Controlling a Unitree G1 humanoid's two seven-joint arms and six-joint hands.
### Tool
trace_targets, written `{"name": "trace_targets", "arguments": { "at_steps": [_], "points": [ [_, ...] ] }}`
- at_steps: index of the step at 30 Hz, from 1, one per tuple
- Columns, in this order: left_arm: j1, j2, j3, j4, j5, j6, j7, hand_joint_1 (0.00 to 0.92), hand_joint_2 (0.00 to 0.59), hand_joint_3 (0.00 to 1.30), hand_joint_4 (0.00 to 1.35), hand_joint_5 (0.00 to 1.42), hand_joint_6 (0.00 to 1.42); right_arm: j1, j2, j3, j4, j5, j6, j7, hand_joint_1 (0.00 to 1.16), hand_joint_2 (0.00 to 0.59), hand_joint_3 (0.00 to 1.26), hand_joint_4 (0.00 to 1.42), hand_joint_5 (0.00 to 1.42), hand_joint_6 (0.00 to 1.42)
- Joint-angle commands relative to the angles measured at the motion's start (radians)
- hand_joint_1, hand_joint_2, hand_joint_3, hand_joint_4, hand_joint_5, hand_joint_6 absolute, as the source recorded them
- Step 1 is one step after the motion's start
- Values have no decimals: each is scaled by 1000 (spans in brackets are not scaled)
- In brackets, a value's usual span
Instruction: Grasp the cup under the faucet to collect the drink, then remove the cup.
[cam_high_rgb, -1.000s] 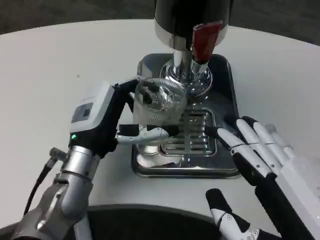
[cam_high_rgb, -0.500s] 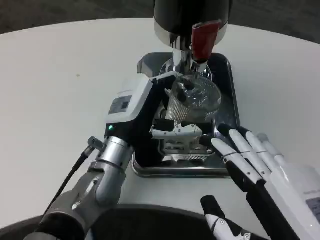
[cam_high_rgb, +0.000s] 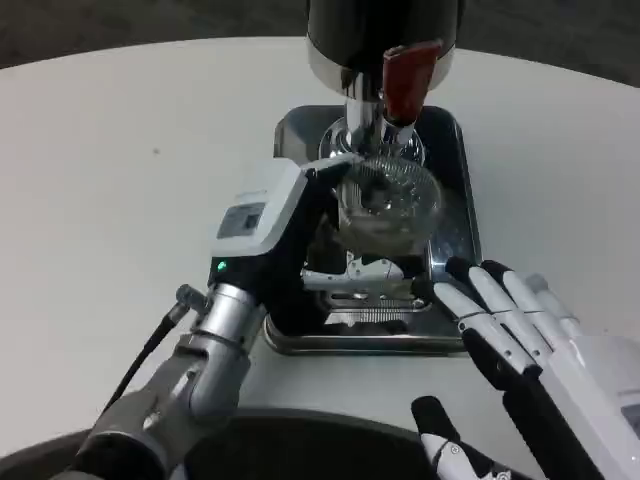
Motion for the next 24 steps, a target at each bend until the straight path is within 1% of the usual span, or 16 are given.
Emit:
{"name": "trace_targets", "arguments": {
  "at_steps": [1,5,8,9,14,16,17,19,21,23,24],
  "points": [
    [30,14,-14,-10,5,16,-7,420,85,283,345,539,358,11,11,6,-9,2,7,-2,286,499,124,22,0,0],
    [30,21,-14,-17,2,19,-5,384,87,173,235,508,303,2,24,16,-3,-8,19,0,285,496,124,22,0,0],
    [32,25,-9,-20,-5,17,-6,351,85,99,148,460,252,-1,26,24,-3,-13,23,-1,284,493,124,22,0,1],
    [33,27,-8,-25,-6,15,-4,320,79,81,140,442,239,-1,26,26,-3,-14,24,-1,283,492,124,22,0,1],
    [89,56,28,-124,-48,-13,-13,83,21,56,118,410,212,2,29,41,-3,-22,28,-4,281,490,124,22,0,2],
    [143,80,64,-213,-86,-26,-29,15,4,56,115,394,205,2,30,45,-3,-25,29,-5,280,489,124,22,0,2],
    [171,87,87,-257,-110,-26,-39,3,3,56,111,393,204,1,31,46,-3,-26,30,-5,280,489,124,22,0,2],
    [223,96,132,-344,-156,-16,-64,0,0,56,106,385,196,0,32,48,-2,-26,33,-4,280,489,124,22,0,2],
    [282,118,182,-468,-183,-7,-82,0,0,62,117,389,199,-1,34,52,-3,-27,35,-3,279,489,124,22,0,4],
    [318,132,214,-559,-193,2,-107,0,0,81,133,393,211,-5,37,56,-5,-28,36,-2,278,489,124,22,0,7],
    [329,143,234,-618,-219,7,-142,0,0,84,135,393,213,-6,37,58,-6,-29,36,-2,278,489,124,22,0,9]
  ]
}}
